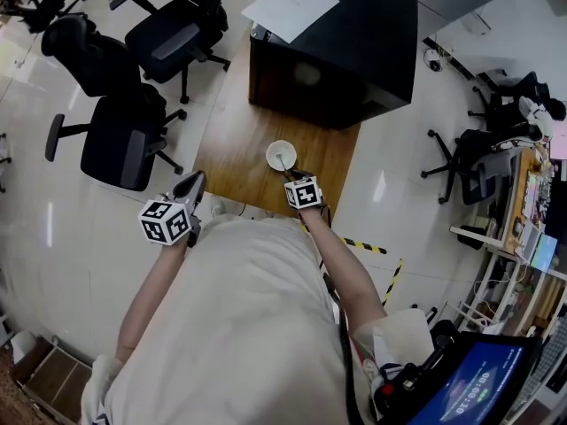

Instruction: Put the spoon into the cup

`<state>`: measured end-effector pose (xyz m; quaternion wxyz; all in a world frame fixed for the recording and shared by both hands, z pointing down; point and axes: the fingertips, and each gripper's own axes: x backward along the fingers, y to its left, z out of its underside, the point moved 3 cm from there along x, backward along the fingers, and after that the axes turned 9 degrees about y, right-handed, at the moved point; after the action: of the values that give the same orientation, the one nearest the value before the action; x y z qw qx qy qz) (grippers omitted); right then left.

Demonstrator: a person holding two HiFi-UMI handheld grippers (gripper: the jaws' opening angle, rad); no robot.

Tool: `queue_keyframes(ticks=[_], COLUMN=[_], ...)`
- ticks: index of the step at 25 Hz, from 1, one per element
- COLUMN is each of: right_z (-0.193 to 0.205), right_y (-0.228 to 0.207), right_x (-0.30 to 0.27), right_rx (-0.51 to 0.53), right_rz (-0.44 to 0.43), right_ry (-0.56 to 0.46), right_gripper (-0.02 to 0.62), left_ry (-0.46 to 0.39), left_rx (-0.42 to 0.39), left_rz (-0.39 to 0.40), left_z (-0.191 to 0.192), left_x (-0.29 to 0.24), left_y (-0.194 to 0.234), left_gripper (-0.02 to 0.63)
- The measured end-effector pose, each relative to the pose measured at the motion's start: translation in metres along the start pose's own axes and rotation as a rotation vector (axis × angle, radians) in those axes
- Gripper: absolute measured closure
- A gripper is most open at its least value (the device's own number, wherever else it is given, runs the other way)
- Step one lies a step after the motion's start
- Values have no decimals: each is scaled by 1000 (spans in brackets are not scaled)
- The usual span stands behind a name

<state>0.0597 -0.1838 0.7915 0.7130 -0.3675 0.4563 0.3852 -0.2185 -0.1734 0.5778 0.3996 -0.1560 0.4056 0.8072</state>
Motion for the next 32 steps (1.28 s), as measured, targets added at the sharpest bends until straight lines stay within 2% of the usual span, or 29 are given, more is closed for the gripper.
queue_keyframes(ticks=[2,4,8,16,19,25,32], right_z=[-1,-6,-15,-59,-67,-60,-30], right_y=[-2,-3,3,44,61,93,101], right_x=[1,4,26,77,91,104,127], right_rx=[-5,-10,-50,-206,-234,-259,-319], right_rz=[28,47,75,23,22,38,74], right_ry=[-22,-52,-112,-430,-510,-556,-609], right_gripper=[458,420,413,414,422,439,445], left_ry=[-2,-4,1,-15,-14,4,59], left_rx=[6,12,14,-52,-79,-89,-127], left_rz=[2,4,18,54,59,104,177], left_z=[2,2,2,-9,-6,7,28], left_x=[4,9,18,46,51,59,53], left_y=[5,10,19,47,55,57,42], left_gripper=[628,629,628,627,627,627,627])
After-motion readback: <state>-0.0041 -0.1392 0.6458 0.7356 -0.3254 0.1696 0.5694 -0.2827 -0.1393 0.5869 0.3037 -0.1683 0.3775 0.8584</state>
